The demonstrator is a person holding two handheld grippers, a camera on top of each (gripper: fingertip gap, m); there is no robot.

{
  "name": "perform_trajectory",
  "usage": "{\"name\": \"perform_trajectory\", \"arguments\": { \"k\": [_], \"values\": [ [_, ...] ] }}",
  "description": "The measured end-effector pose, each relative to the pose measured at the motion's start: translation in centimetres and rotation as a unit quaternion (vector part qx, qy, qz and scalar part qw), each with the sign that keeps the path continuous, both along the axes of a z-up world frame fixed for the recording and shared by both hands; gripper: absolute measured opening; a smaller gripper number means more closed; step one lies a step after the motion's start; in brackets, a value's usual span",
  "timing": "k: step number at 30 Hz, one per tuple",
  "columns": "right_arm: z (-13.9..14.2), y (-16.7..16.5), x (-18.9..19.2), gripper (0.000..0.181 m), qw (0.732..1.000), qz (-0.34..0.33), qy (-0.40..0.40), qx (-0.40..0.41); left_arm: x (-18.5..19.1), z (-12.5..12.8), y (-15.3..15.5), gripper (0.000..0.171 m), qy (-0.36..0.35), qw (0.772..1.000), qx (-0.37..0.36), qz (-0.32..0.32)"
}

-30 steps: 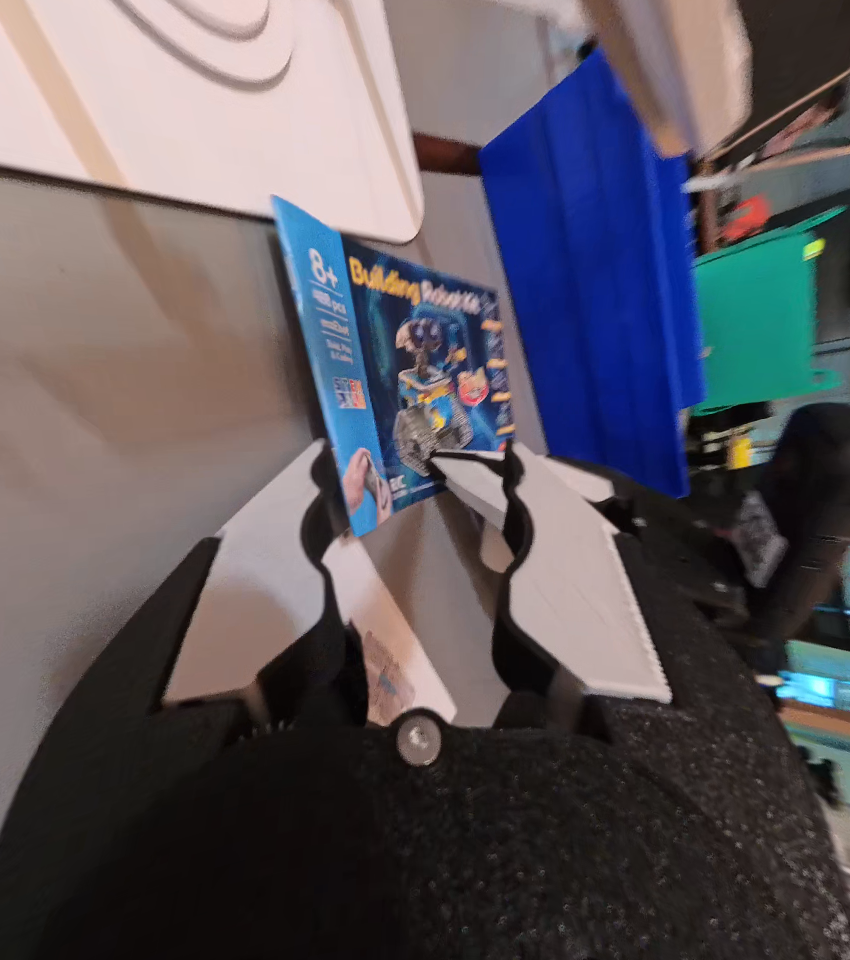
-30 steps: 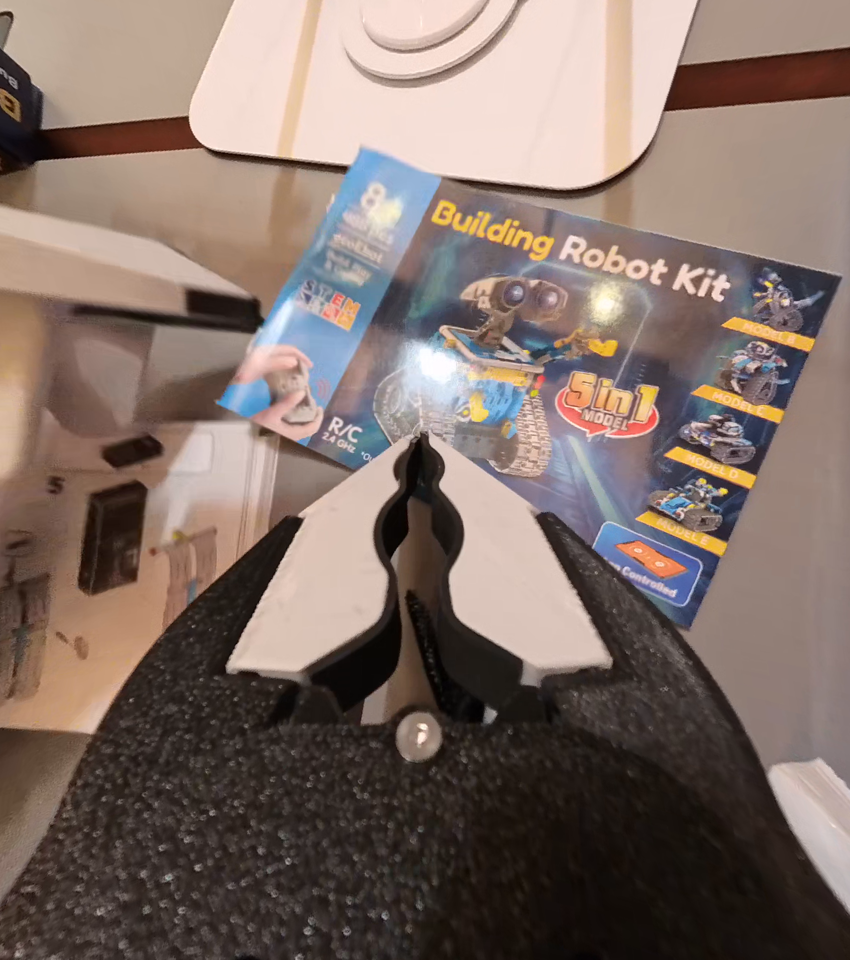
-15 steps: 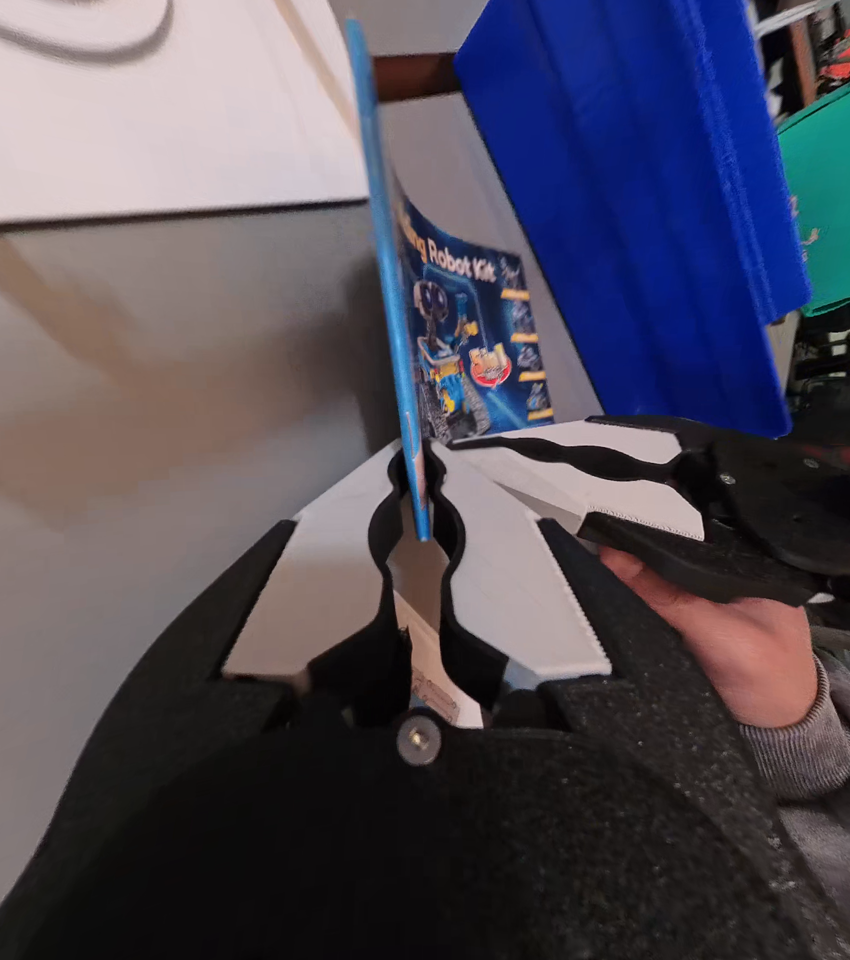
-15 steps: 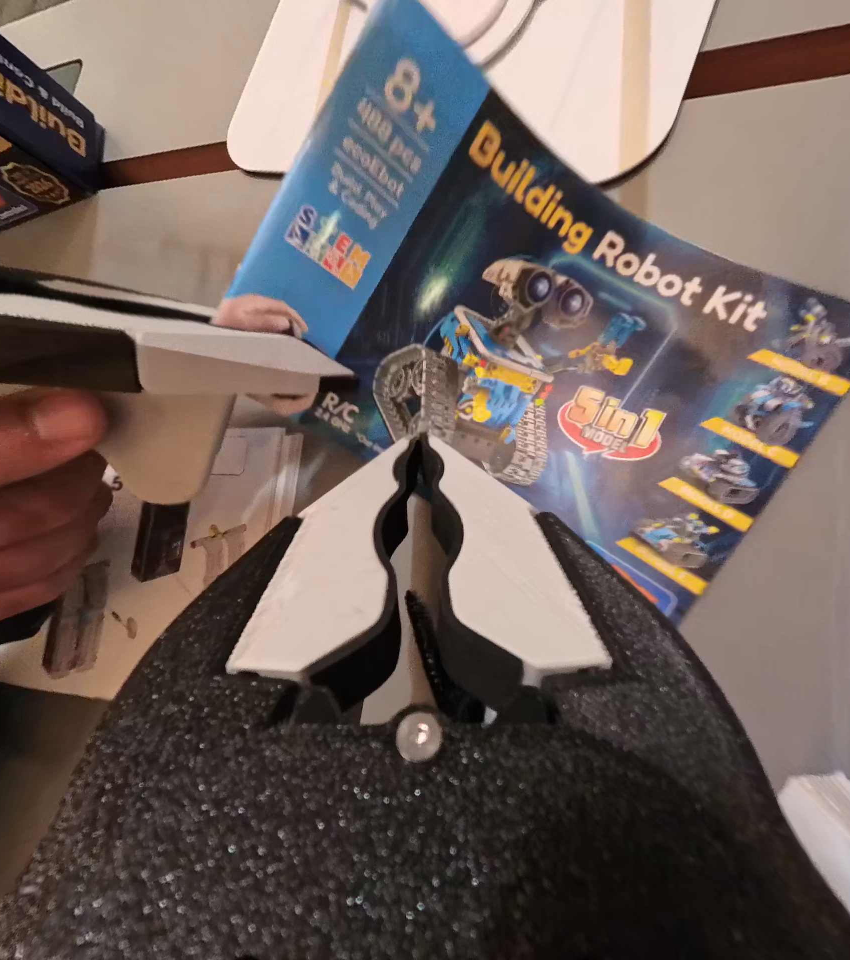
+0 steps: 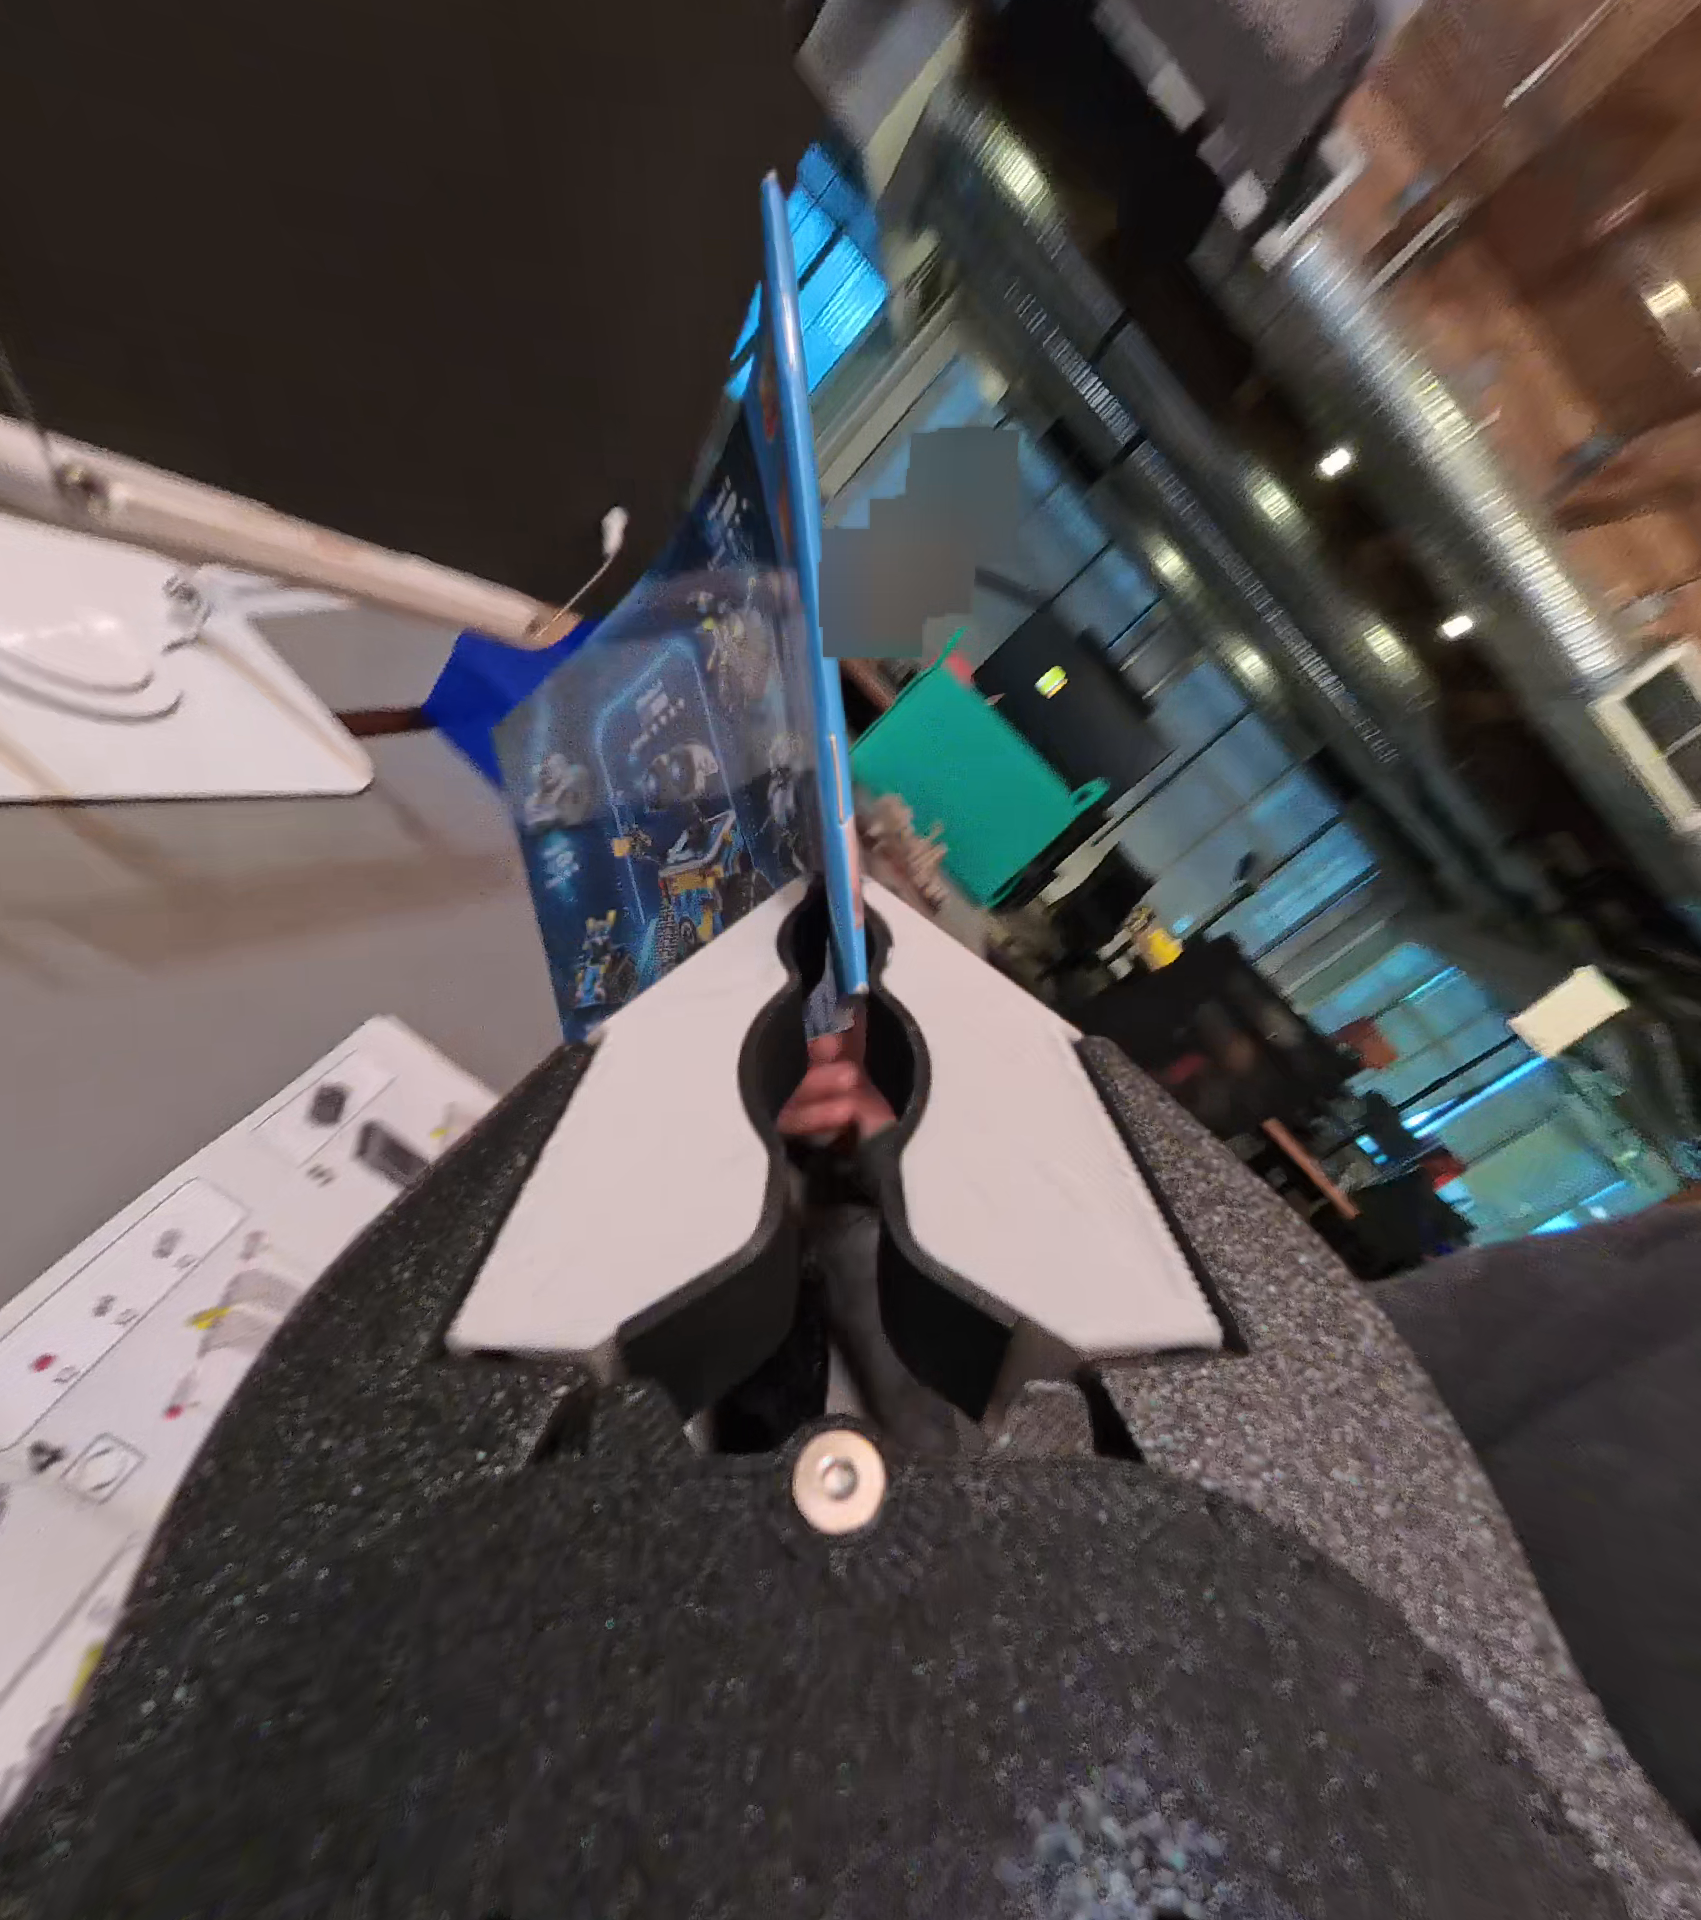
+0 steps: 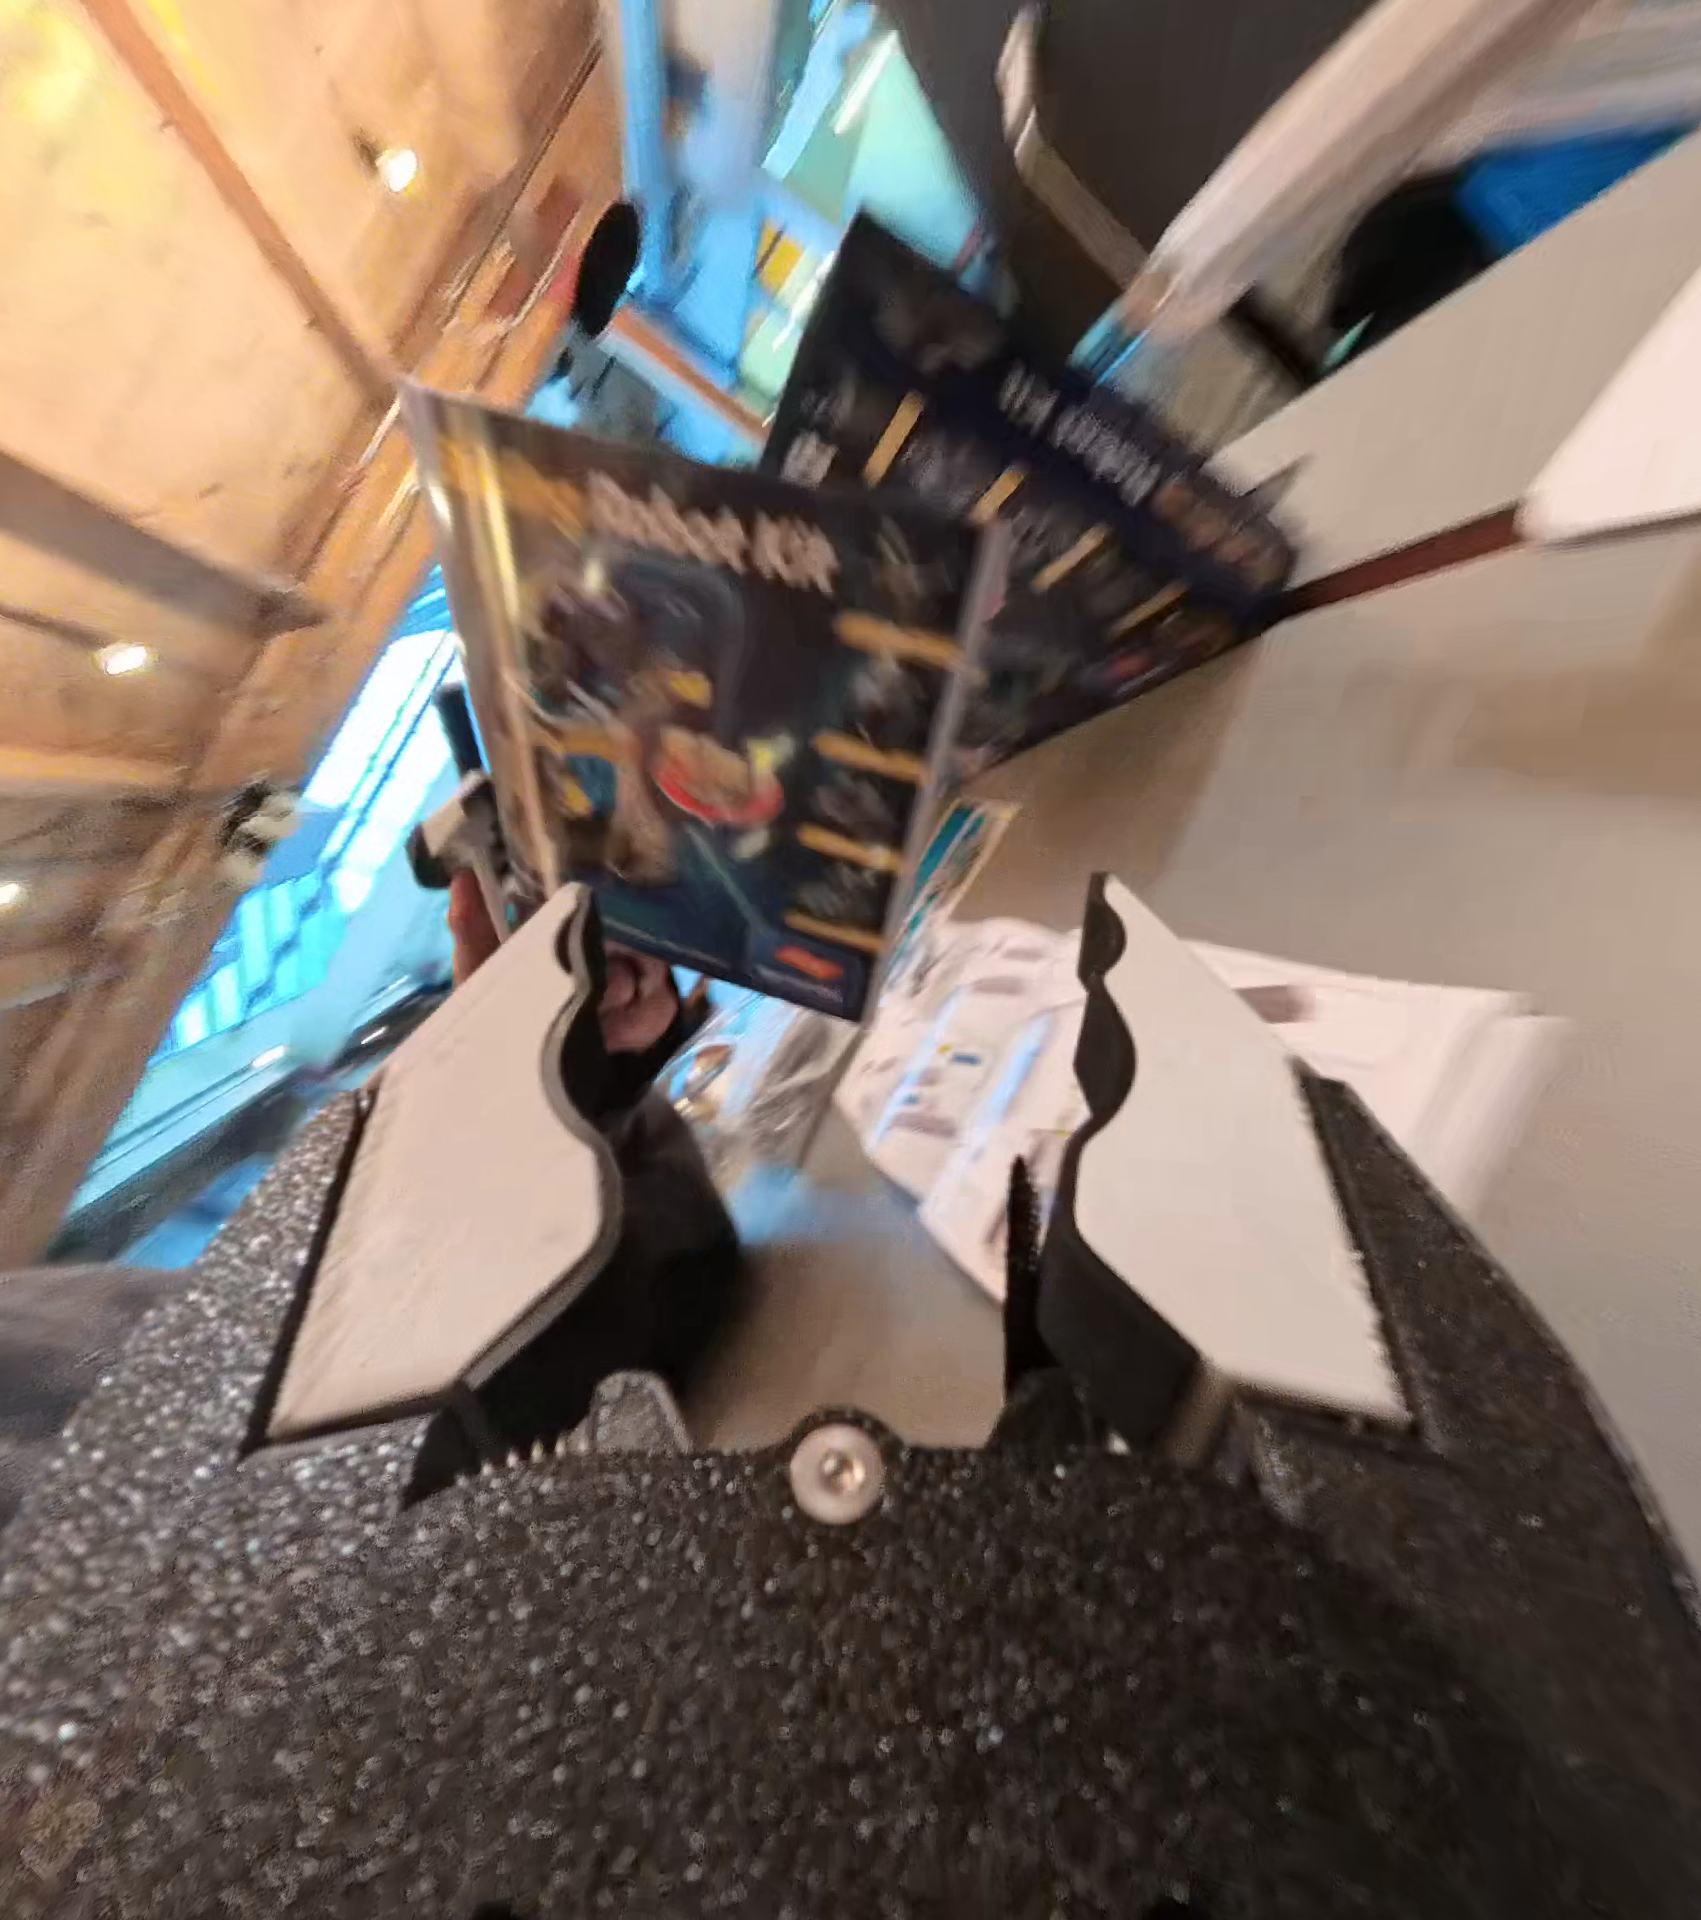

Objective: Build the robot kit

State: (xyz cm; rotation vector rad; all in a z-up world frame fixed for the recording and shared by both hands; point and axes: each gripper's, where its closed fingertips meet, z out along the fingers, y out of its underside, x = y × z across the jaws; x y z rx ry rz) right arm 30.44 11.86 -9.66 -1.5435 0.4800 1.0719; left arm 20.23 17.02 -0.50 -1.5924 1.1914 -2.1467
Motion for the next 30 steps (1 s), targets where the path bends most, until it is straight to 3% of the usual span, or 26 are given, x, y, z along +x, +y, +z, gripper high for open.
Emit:
{"name": "perform_trajectory", "arguments": {
  "k": [1,5,8,9,11,13,17,20,22,24,27,28,30],
  "values": [
    [0.1,0.9,-1.8,0.092,0.999,0.035,0.017,0.009,-1.2,1.2,0.1,0.002,-0.027,1.0,-0.013,-0.003],
    [6.2,2.1,-7.0,0.078,0.975,0.122,0.104,0.156,-4.2,3.0,-0.1,0.002,-0.069,0.996,-0.051,-0.025],
    [5.1,3.1,-8.4,0.06,0.982,0.113,0.07,0.135,-5.8,3.3,-0.7,0.002,-0.09,0.988,-0.112,-0.063],
    [6.0,2.3,-8.7,0.026,0.973,0.132,0.094,0.163,-5.8,2.5,-0.7,0.002,-0.077,0.99,-0.103,-0.054],
    [6.9,1.2,-7.9,0.001,0.967,0.122,0.121,0.185,-5.7,1.1,0.0,0.002,-0.054,0.994,-0.096,-0.02],
    [8.0,-0.2,-8.1,0.001,0.974,0.11,0.082,0.183,-5.5,-1.2,0.3,0.002,-0.013,0.998,-0.064,0.002],
    [8.1,-2.9,-8.9,0.002,0.993,0.087,-0.021,0.081,-5.6,-2.4,-1.8,0.005,-0.008,1.0,-0.023,-0.016],
    [10.0,-7.1,-4.6,0.002,0.998,-0.011,-0.061,0.028,-5.2,-3.8,-2.9,0.036,0.021,0.999,0.027,0.004],
    [11.9,-11.8,1.3,0.001,0.989,-0.127,-0.078,0.0,-5.6,-4.9,-3.8,0.047,0.036,0.998,0.055,0.0],
    [13.2,-17.6,8.1,0.001,0.96,-0.261,-0.097,-0.031,-6.3,-6.3,-4.9,0.046,0.047,0.996,0.077,-0.012],
    [13.1,-25.6,18.0,0.001,0.885,-0.441,-0.11,-0.099,-6.6,-8.5,-6.5,0.045,0.068,0.993,0.091,-0.033],
    [12.4,-26.8,20.3,0.001,0.871,-0.458,-0.115,-0.135,-6.6,-9.2,-7.0,0.045,0.076,0.992,0.093,-0.039],
    [11.4,-26.5,23.2,0.001,0.874,-0.426,-0.125,-0.197,-6.4,-10.2,-7.7,0.045,0.091,0.989,0.103,-0.052]
  ]
}}
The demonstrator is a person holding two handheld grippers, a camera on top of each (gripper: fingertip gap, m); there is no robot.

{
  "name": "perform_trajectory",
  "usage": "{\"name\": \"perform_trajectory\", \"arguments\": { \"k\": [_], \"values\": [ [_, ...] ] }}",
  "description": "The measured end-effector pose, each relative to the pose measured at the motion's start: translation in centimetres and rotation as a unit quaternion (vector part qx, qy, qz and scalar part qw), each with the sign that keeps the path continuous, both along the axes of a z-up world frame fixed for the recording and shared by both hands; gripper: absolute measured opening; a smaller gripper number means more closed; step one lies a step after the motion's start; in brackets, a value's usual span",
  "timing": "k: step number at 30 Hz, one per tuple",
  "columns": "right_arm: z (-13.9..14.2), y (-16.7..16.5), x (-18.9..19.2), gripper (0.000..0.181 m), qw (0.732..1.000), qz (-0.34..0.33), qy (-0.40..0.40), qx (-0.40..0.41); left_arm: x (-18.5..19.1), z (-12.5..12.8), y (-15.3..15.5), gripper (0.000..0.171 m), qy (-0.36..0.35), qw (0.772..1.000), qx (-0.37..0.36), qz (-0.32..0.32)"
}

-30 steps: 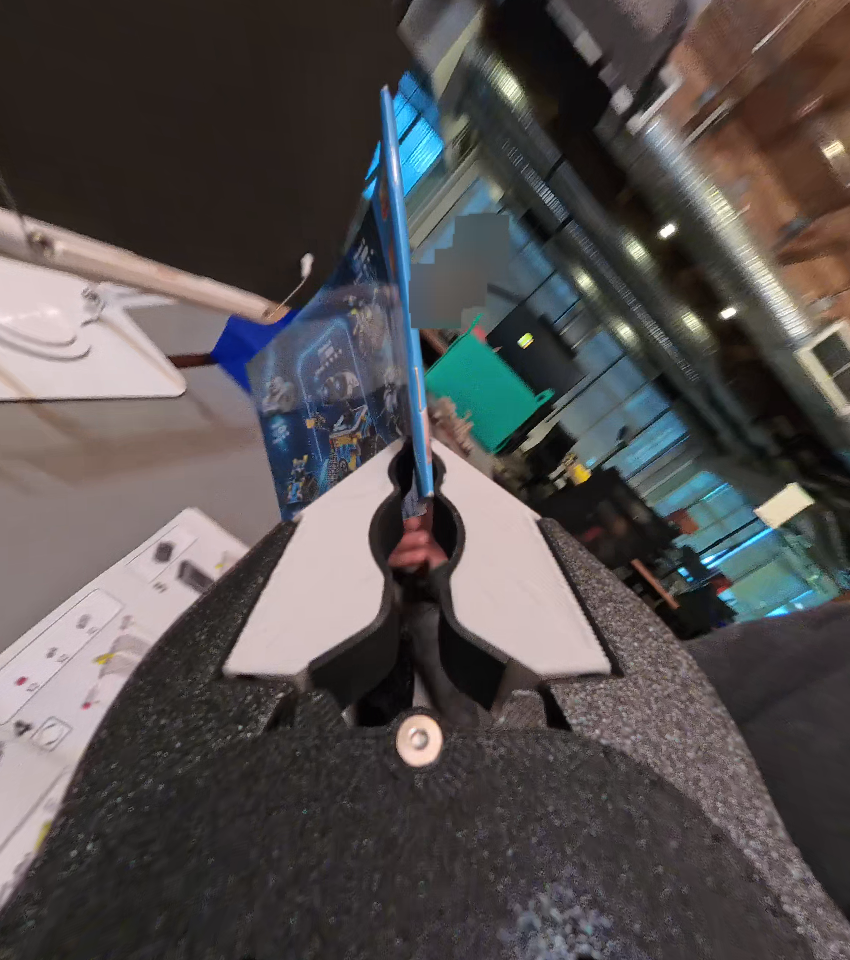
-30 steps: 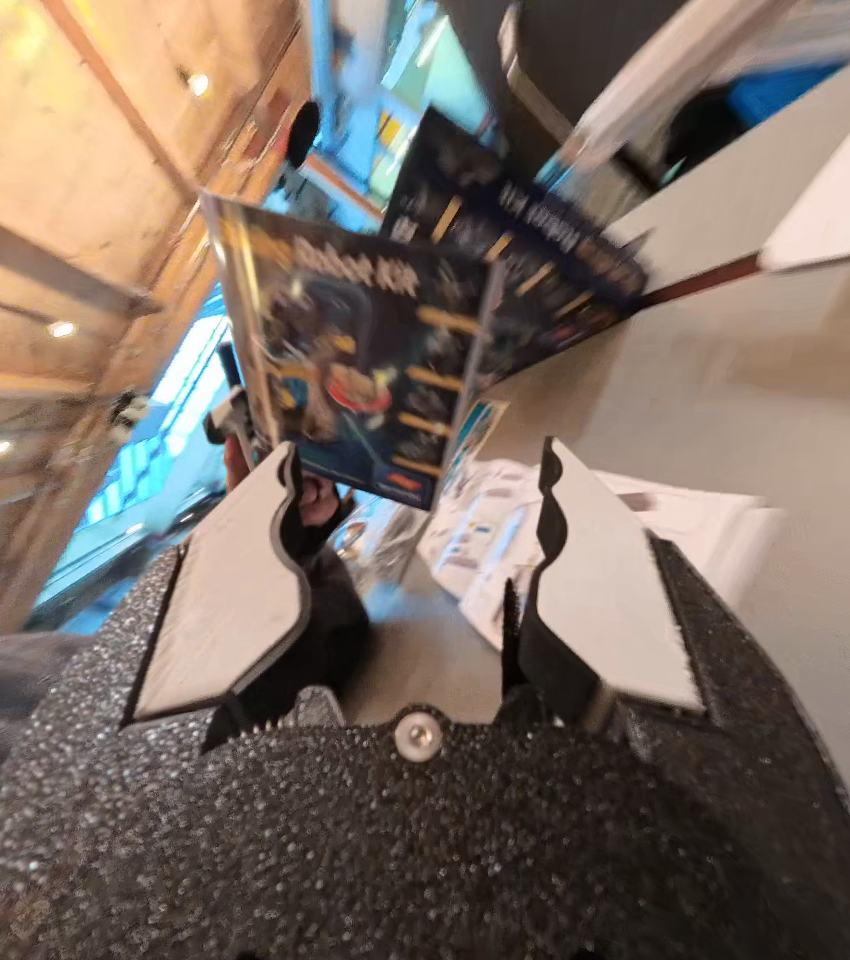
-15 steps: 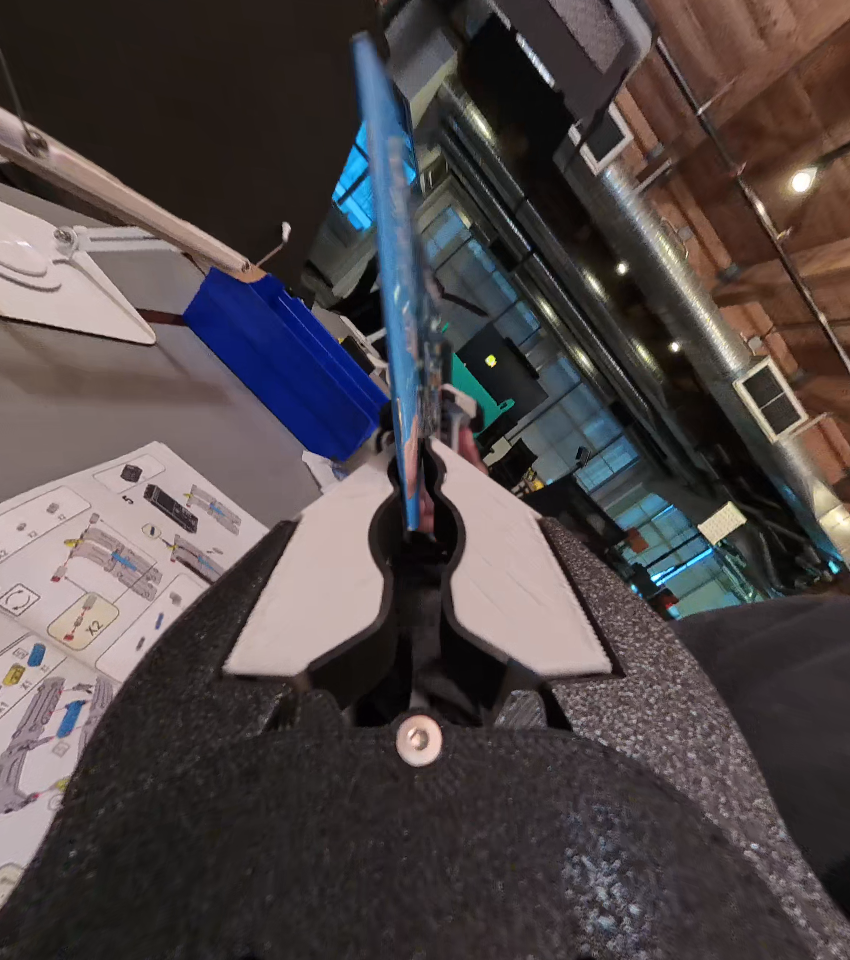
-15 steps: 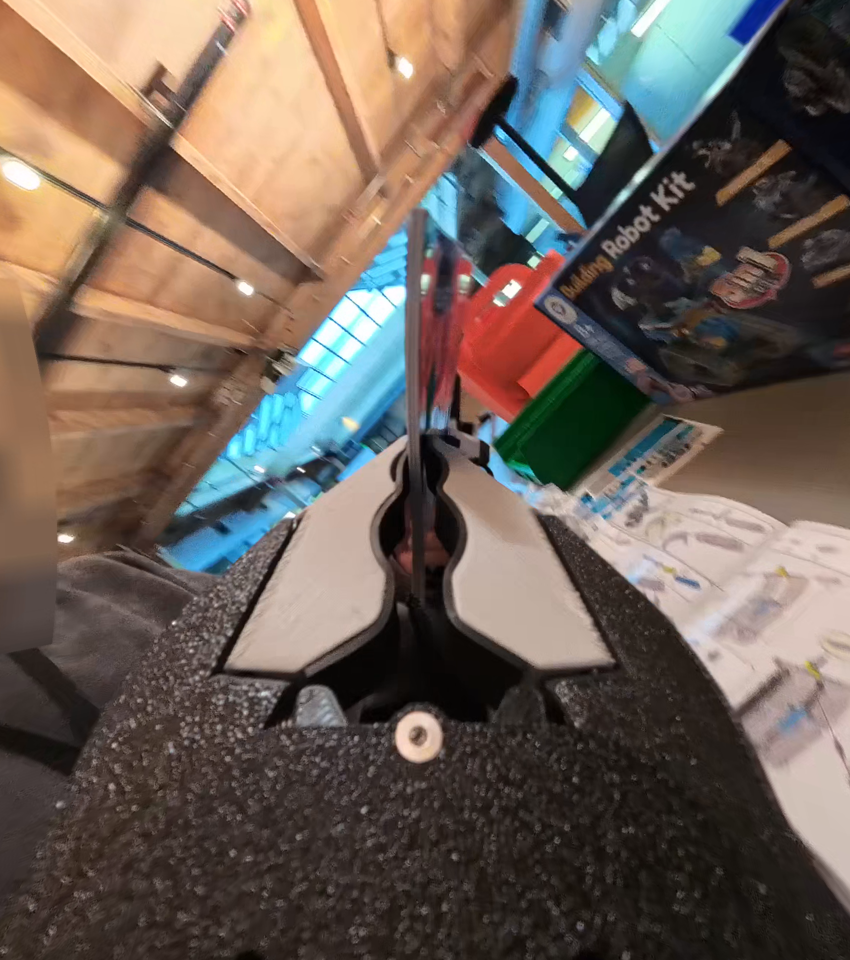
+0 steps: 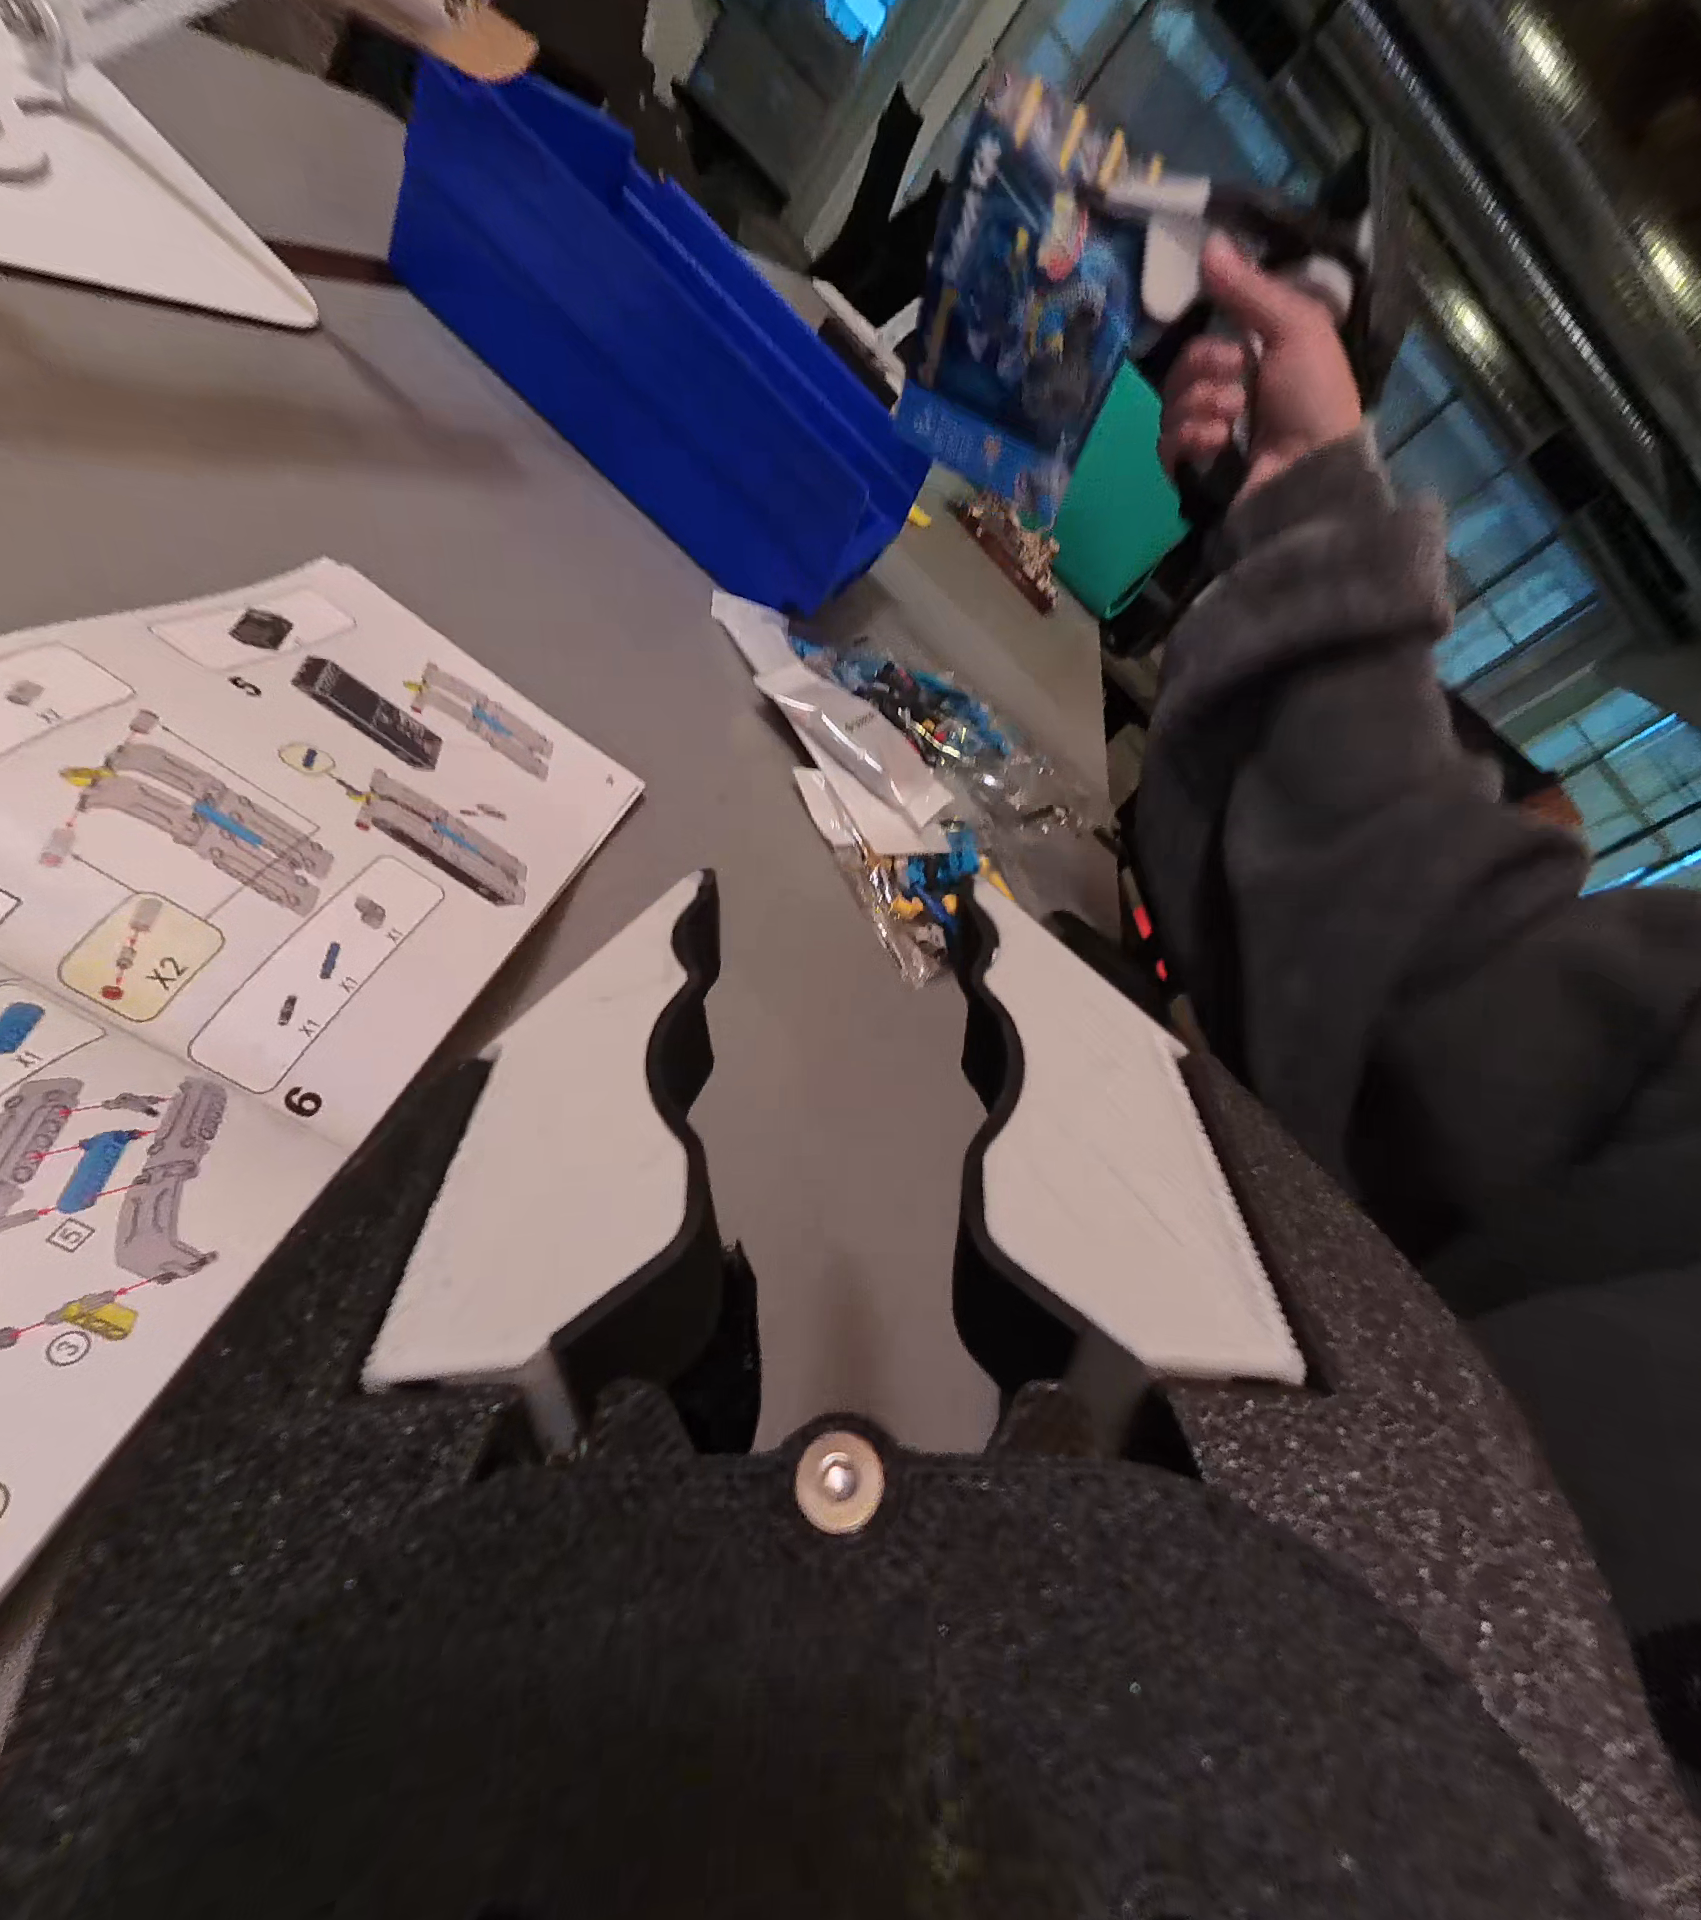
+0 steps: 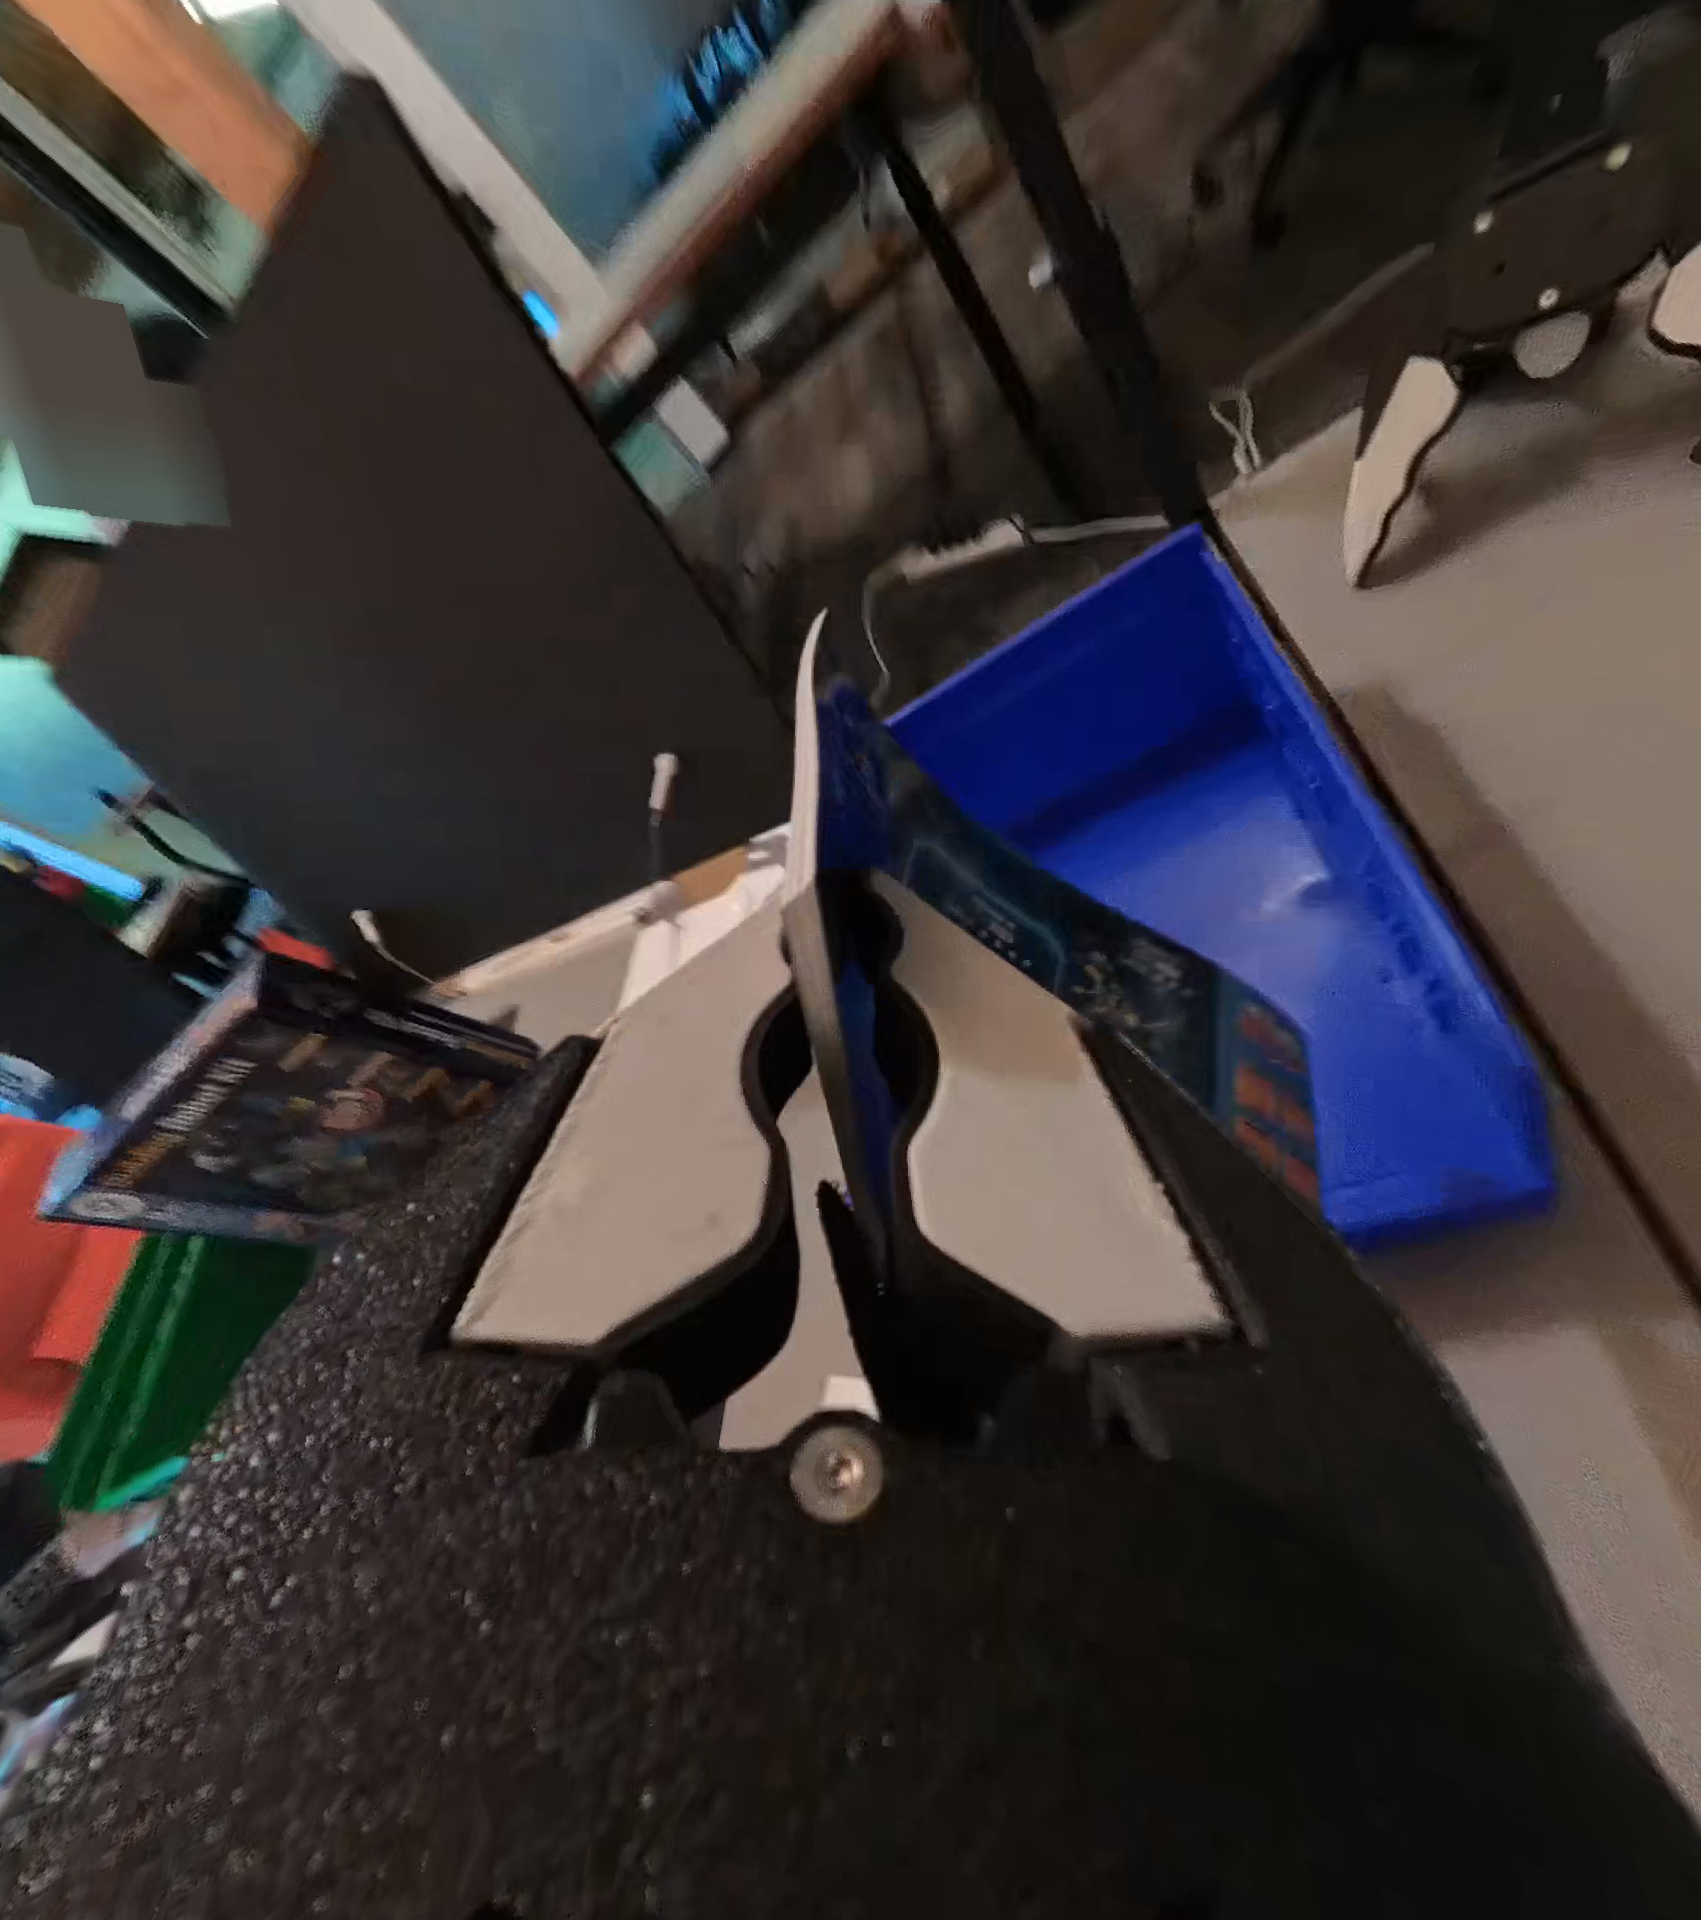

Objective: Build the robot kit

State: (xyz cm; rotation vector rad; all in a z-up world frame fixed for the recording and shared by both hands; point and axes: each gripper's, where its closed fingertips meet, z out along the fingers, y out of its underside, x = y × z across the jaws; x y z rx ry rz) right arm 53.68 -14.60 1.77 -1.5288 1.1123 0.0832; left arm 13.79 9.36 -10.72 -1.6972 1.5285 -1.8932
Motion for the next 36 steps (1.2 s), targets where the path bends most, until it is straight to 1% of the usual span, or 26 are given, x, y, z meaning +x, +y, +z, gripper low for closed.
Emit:
{"name": "perform_trajectory", "arguments": {
  "k": [2,3,4,5,6,7,8,10,11,13,15,16,18,20,21,23,24,26,28,30,31,32,33,34,35,36],
  "values": [
    [0.2,1.1,2.6,0.0,0.998,0.006,-0.014,-0.063,0.1,-0.7,-0.5,0.044,0.009,1.0,0.023,-0.008],
    [0.1,2.3,3.3,0.001,0.995,0.028,-0.019,-0.094,0.2,-0.9,-0.6,0.044,0.011,0.999,0.034,-0.008],
    [-0.4,3.8,3.4,0.002,0.992,0.063,0.004,-0.113,0.2,-1.0,-0.7,0.043,0.012,0.999,0.04,-0.01],
    [-0.6,5.5,3.3,0.002,0.988,0.1,0.021,-0.117,0.2,-1.1,-0.9,0.042,0.012,0.999,0.04,-0.014],
    [-0.9,6.8,3.5,0.002,0.984,0.122,0.022,-0.127,0.2,-1.2,-1.0,0.042,0.013,0.999,0.04,-0.015],
    [-1.5,7.4,4.2,0.002,0.981,0.123,0.018,-0.148,0.1,-1.3,-1.0,0.041,0.014,0.999,0.04,-0.014],
    [-2.3,7.6,5.3,0.001,0.98,0.106,0.011,-0.167,0.1,-1.4,-0.9,0.041,0.015,0.999,0.04,-0.011],
    [-4.4,7.9,6.5,0.002,0.983,0.085,0.03,-0.16,0.1,-1.5,-0.7,0.041,0.015,0.999,0.035,-0.008],
    [-6.0,8.0,6.4,0.001,0.98,0.093,0.048,-0.167,0.1,-1.6,-0.6,0.04,0.015,0.999,0.033,-0.006],
    [-10.0,6.9,6.0,0.002,0.965,0.1,0.054,-0.235,0.1,-1.8,-0.4,0.04,0.018,0.999,0.031,-0.003],
    [-11.7,5.9,5.8,0.002,0.96,0.097,0.032,-0.259,0.1,-2.2,-0.2,0.04,0.021,0.999,0.03,-0.002],
    [-12.6,4.9,5.9,0.002,0.956,0.088,0.04,-0.278,0.1,-2.4,-0.2,0.04,0.023,0.999,0.029,-0.002],
    [-14.5,2.8,5.8,0.003,0.934,0.091,0.056,-0.341,0.1,-2.8,-0.1,0.04,0.029,0.999,0.028,-0.002],
    [-16.3,0.5,5.5,0.007,0.898,0.101,0.082,-0.42,0.2,-2.9,-0.1,0.04,0.031,0.999,0.03,-0.004],
    [-16.9,0.3,5.1,0.006,0.89,0.118,0.09,-0.431,0.2,-2.9,-0.1,0.04,0.03,0.999,0.032,-0.003],
    [-17.5,2.4,3.6,0.003,0.897,0.179,0.117,-0.387,0.3,-3.0,-0.2,0.04,0.031,0.999,0.034,-0.004],
    [-17.8,3.2,3.3,0.003,0.896,0.199,0.122,-0.379,0.3,-3.1,-0.2,0.04,0.033,0.999,0.033,-0.004],
    [-18.7,3.6,4.6,0.001,0.88,0.206,0.086,-0.419,0.3,-3.4,-0.1,0.04,0.037,0.999,0.037,-0.002],
    [-19.6,3.5,5.6,0.005,0.852,0.217,0.074,-0.471,0.2,-3.6,0.3,0.04,0.042,0.998,0.047,0.006],
    [-19.6,3.3,7.4,0.028,0.826,0.196,0.034,-0.528,0.0,-4.0,1.2,0.04,0.056,0.996,0.07,0.027],
    [-18.8,3.4,7.6,0.044,0.817,0.194,0.02,-0.543,-0.3,-4.5,2.1,0.04,0.073,0.992,0.092,0.045],
    [-17.4,3.7,7.7,0.057,0.814,0.189,-0.007,-0.549,-0.8,-5.1,3.1,0.04,0.093,0.986,0.12,0.068],
    [-15.2,3.9,7.9,0.063,0.814,0.169,-0.049,-0.553,-1.6,-5.7,4.5,0.04,0.115,0.977,0.154,0.095],
    [-12.6,3.9,7.9,0.064,0.817,0.141,-0.089,-0.552,-2.6,-6.5,6.1,0.039,0.139,0.963,0.191,0.127],
    [-10.0,4.0,7.2,0.064,0.824,0.114,-0.121,-0.541,-3.7,-7.3,7.8,0.038,0.167,0.946,0.228,0.159],
    [-7.7,4.8,5.5,0.063,0.84,0.1,-0.145,-0.513,-5.0,-8.2,9.6,0.037,0.194,0.926,0.264,0.19]
  ]
}}
